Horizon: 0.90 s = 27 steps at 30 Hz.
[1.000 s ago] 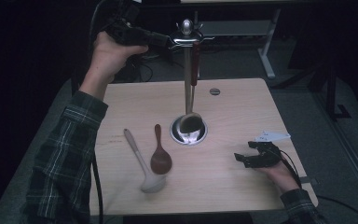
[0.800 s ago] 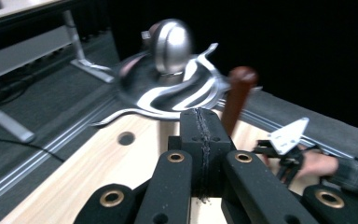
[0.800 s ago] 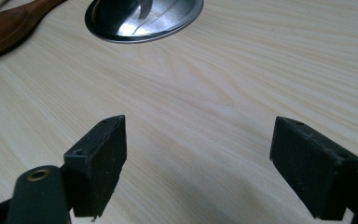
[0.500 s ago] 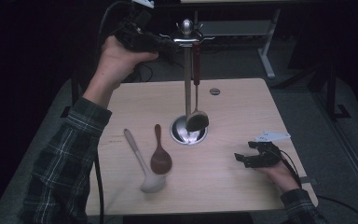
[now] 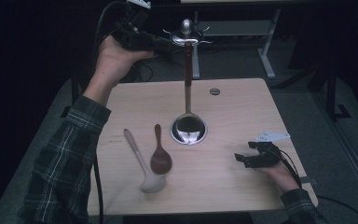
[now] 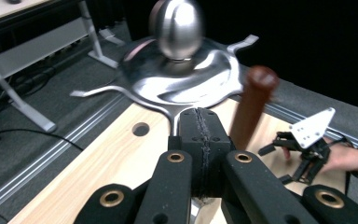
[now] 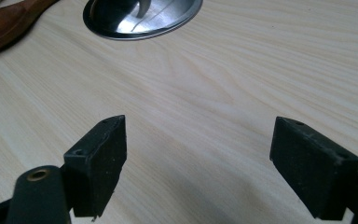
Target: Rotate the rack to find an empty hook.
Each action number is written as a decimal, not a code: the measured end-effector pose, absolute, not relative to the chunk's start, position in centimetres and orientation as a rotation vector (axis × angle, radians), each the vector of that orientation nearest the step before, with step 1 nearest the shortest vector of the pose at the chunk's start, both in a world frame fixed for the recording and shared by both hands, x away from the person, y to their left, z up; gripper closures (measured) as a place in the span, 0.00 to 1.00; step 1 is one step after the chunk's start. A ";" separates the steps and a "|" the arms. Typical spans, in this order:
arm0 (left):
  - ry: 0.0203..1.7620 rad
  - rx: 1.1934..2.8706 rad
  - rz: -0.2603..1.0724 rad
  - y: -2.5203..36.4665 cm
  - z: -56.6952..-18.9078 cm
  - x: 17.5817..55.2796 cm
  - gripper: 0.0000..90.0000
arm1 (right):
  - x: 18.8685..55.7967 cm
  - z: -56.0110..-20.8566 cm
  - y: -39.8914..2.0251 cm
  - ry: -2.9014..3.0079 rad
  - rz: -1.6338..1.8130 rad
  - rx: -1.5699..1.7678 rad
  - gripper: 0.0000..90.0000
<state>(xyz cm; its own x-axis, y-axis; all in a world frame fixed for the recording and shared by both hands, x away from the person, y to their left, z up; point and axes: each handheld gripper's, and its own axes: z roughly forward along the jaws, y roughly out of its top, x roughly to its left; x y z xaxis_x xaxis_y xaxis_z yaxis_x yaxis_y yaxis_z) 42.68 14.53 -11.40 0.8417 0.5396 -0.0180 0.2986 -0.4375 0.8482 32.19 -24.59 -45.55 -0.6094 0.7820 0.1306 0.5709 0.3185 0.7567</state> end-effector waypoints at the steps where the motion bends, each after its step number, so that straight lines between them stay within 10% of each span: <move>1: 0.622 2.051 0.320 14.6 -11.4 42.9 1.00 | 32.2 -45.6 -24.6 2.328 1.170 1.225 0.20; 27: 0.523 2.024 0.286 12.7 -9.8 40.3 1.00 | 32.3 -45.8 -24.3 2.351 1.149 1.218 0.20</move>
<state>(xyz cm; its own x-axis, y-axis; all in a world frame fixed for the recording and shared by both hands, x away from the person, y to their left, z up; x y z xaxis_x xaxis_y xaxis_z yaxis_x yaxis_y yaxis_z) 40.25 12.65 -9.77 0.8793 0.4760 -0.0155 0.2432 -0.4208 0.8739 32.27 -24.28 -45.79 -0.6171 0.7769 0.1250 0.5759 0.3377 0.7446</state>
